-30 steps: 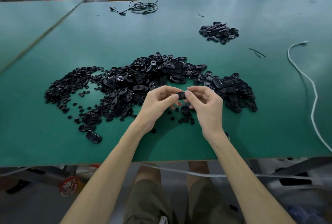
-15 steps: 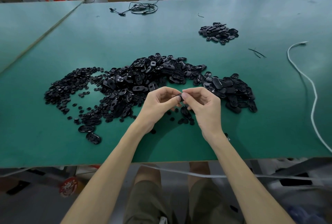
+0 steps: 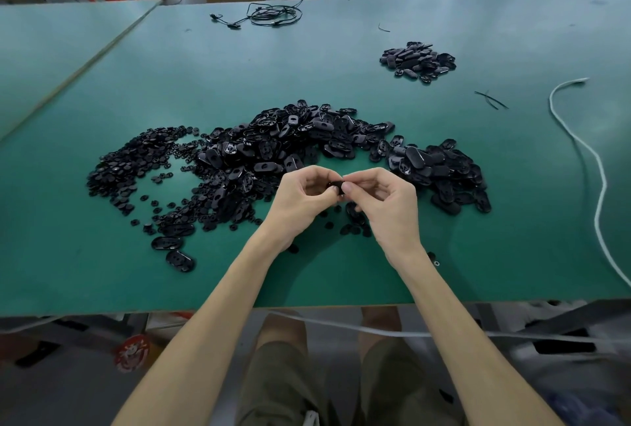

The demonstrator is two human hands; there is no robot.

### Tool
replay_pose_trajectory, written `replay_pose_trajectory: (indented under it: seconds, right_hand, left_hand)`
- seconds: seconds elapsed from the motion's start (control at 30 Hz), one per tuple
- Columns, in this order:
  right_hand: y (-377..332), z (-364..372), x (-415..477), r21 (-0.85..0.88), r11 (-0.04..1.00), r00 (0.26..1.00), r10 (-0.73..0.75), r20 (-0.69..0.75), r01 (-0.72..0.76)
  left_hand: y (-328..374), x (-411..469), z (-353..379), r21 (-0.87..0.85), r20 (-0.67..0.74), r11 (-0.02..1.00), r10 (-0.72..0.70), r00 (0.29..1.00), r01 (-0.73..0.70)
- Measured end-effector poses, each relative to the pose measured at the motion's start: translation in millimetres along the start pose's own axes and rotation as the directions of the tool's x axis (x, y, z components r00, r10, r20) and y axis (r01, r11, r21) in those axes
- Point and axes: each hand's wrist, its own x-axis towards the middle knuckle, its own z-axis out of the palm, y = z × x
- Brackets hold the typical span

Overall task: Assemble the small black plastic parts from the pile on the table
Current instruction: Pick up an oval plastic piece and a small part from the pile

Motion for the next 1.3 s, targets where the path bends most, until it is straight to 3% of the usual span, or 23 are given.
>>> replay_pose_trajectory:
  seconds: [0.3,0.53,0.93,1.03,1.17,1.3]
  right_hand:
    - [-1.0,-1.3,-1.3,0.048,0.999,0.999,0.007,-0.053,-0.004]
    - [0.9,-1.6,-0.4,-0.054,0.998,1.0,-0.013,-0.027,0.011]
    - [-1.2,0.8,-1.7,-0.064,0.998,0.999,-0.009,-0.05,0.006]
    - [-2.0,0.3,-2.3,-0.039,0.999,0.987,-0.018,-0.16,0.012]
    - [0.0,-3.5,-0.4,-0.008,1.0,0.904,0.023,-0.428,-0.029]
    - [-1.9,-3.4,0.9,0.005,1.0,0.856,0.028,-0.517,-0.03]
  left_hand:
    - [-2.0,1.9,-4.0,-0.09,0.021,0.996,-0.014,1.0,0.016]
    - [-5.5,3.5,-3.4,-0.104,0.002,0.995,-0.003,1.0,0.004]
    - [-6.2,3.6,-2.8,-0.1,-0.001,0.995,0.013,1.0,-0.013]
    - [-5.6,3.0,-1.9,-0.103,-0.024,0.994,0.033,0.999,-0.036]
    - [-4.1,2.0,-2.5,-0.09,-0.081,0.994,0.049,0.996,-0.056]
    - [-4.0,1.2,-2.4,-0.088,-0.105,0.993,0.07,0.992,-0.079]
